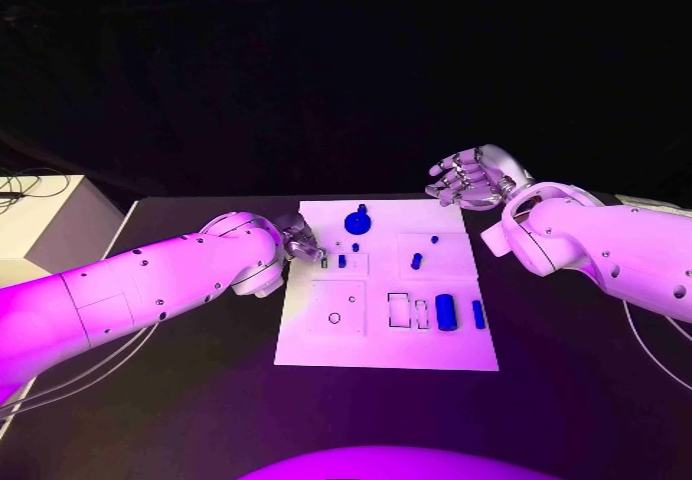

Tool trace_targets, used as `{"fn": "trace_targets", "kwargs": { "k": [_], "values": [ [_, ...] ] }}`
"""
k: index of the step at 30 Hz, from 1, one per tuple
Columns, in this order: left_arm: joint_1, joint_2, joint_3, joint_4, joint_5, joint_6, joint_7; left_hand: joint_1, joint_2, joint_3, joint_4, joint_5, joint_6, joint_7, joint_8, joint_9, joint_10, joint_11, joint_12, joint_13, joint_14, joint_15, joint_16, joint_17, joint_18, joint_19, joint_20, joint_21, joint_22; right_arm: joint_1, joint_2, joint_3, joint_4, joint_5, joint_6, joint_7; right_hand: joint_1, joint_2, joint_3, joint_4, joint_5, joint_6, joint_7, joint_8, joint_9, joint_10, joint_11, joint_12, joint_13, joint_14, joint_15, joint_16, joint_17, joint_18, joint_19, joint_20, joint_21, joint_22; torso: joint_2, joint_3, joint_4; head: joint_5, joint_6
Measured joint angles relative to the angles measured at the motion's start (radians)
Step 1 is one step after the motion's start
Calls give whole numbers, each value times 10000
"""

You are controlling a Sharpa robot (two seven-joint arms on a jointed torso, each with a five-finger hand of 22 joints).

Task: Assemble the parts on the task board

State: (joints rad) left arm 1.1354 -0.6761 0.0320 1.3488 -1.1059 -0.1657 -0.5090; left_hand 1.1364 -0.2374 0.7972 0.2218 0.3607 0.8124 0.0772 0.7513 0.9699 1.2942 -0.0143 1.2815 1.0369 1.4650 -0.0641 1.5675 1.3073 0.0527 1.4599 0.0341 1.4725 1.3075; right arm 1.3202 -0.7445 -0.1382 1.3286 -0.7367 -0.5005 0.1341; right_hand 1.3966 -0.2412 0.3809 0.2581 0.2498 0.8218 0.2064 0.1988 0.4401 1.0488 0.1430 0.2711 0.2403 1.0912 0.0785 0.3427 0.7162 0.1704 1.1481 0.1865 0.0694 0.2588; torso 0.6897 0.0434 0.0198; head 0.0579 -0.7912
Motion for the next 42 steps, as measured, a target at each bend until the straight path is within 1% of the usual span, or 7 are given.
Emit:
{"fn": "trace_targets", "kwargs": {
  "k": [10,16,24,26,34,37,42],
  "values": [
    [-11,0,3,17,-217,247,12,-26,-26,0,0,-1,34,-8,19,-21,-1,1,0,-34,0,0,0,0,1,-1,0,0,0,0,-15,0,6,-8,6,-1,0,0,0,0,0,0,0,0,0,0,0,0,-1,0,0,0,0,0,0,0,0,-1,-13,0,-2,-14,-52],
    [-13,-12,55,38,-216,504,-13,-24,-24,0,0,-2,34,-8,19,-30,-1,1,-1,-55,0,0,0,0,2,-1,1,0,0,0,-21,0,6,-11,14,-3,0,0,0,0,0,0,0,0,0,0,0,0,-15,0,0,0,1,0,0,0,0,-16,-14,0,-2,-26,-73],
    [-13,-18,92,32,12,895,-58,-21,-21,0,0,-4,34,-8,19,-31,-2,2,-1,-72,0,0,0,0,2,-1,0,-1,0,-1,-21,0,4,-15,19,-5,0,0,0,0,0,0,0,0,1,0,0,0,-14,0,0,0,1,0,0,0,0,-16,-9,-7,0,-57,-88],
    [-13,-18,105,15,75,965,-66,-19,-19,0,0,-4,35,-8,19,-32,-2,2,-1,-84,29,-28,0,0,2,-1,0,0,-1,-1,-20,0,3,-16,21,-5,0,0,0,0,0,0,0,0,1,0,0,0,-14,0,-1,0,1,0,0,0,0,-16,-8,-7,1,-60,-89],
    [-1,11,124,-98,181,1094,-69,-8,-8,1,0,-5,35,-8,12,-57,-2,2,-2,-83,37,-36,0,0,2,-2,1,-1,-1,-3,-20,0,3,-20,25,-5,0,0,0,0,0,0,0,0,1,0,0,0,-13,0,0,0,1,0,0,0,0,-16,-9,-7,4,-69,-119],
    [4,19,128,-144,183,1111,-68,-7,-8,1,0,-5,35,-8,11,-57,-2,2,-2,-89,37,-36,0,0,3,-2,1,-1,0,-4,-20,0,5,-22,27,-5,0,0,0,0,0,0,0,0,1,0,1,0,-16,0,0,0,-1,0,0,0,0,-20,-9,0,11,-71,-131],
    [5,29,130,-196,169,1120,-58,-4,-4,1,0,-6,35,-9,1,-56,-2,2,-6,-95,37,-36,0,0,1,-2,1,-1,-1,-4,-19,0,7,-24,29,-5,0,0,0,0,0,0,0,0,1,1,1,0,-38,1,0,0,-12,0,0,0,0,-44,-10,1,12,-61,-150]
  ]
}}
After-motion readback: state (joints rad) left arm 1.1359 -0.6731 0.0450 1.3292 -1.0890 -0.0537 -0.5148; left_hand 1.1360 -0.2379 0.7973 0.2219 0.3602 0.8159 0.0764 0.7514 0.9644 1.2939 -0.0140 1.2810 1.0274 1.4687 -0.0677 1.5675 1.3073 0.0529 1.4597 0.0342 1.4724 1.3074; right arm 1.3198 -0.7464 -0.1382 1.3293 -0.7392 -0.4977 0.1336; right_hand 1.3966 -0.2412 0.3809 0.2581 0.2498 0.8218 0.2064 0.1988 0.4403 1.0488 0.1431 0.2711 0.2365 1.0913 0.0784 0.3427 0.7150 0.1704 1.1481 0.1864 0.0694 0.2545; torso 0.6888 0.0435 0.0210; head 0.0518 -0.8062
